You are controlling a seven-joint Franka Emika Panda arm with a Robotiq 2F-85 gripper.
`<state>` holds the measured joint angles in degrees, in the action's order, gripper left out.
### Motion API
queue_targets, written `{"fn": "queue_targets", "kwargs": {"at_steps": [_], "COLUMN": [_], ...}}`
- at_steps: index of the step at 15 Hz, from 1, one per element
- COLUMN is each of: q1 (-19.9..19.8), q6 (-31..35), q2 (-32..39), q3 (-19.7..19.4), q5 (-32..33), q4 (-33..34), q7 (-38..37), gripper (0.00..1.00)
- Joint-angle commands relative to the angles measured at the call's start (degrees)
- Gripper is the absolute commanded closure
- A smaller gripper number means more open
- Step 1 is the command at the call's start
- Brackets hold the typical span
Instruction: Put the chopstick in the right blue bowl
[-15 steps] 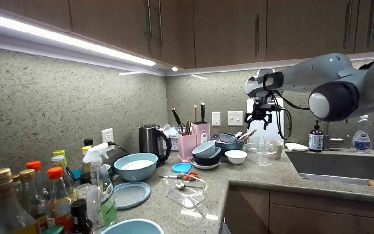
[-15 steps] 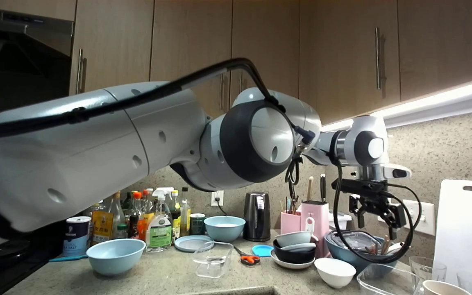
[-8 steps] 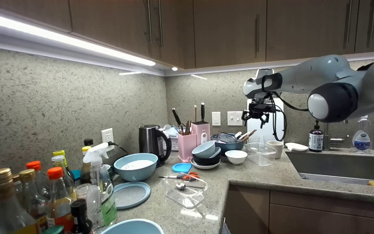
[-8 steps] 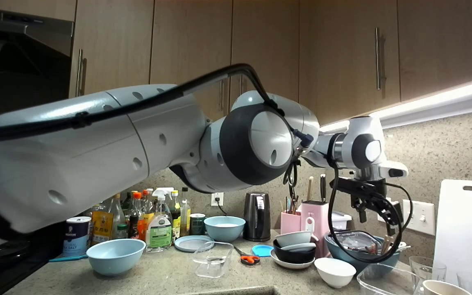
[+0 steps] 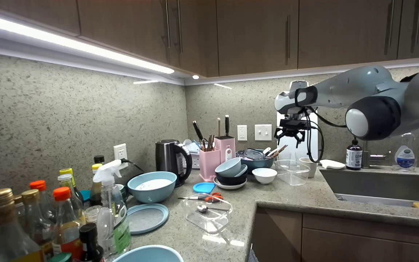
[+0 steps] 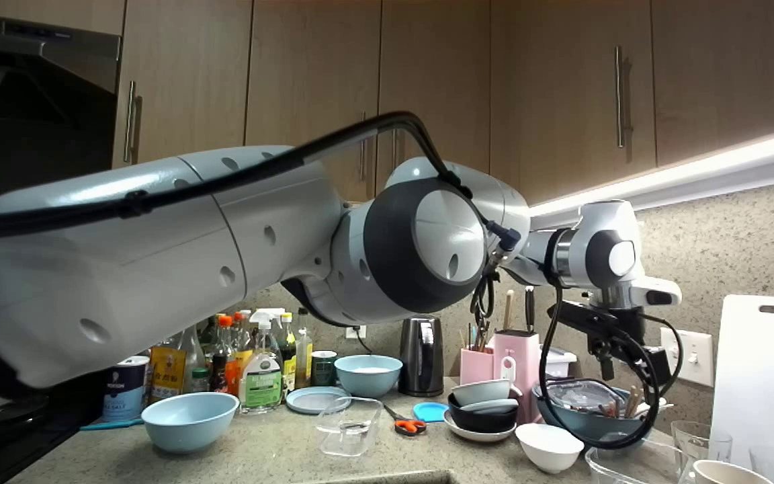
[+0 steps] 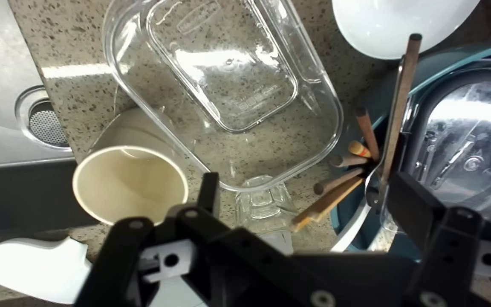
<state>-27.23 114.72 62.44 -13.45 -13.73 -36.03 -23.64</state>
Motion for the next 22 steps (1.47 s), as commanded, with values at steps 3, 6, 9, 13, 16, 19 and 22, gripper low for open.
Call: {"fn": "queue_targets", "kwargs": {"at_steps": [3,6,9,13,16,19,22], "q1": [-0.78,-0.72,-0.82,-0.36,-0.29,-0.47,-0.57], "q6": [-0.81,-0.2,0.68,0.48,0.47,1.89,2.88], "q2": [1.62,1.81,2.04,1.16,1.26,2.2,2.77], "q3": [-0.24,-0.1,0.07,-0.12,-0.12,-0.15,-0.06], "q5": [-0.3,-0.34,-0.47,0.0,0.0,0.03,0.01], "q4": [2.26,2.65,3.43,2.14,2.14,2.87,3.32], "q7": [-4.21,-4.74,-4.25,-3.05,-3.05,-2.8,-2.44], "gripper": [0.0,0.33,0.55,0.46,0.03,0.0,0.0]}}
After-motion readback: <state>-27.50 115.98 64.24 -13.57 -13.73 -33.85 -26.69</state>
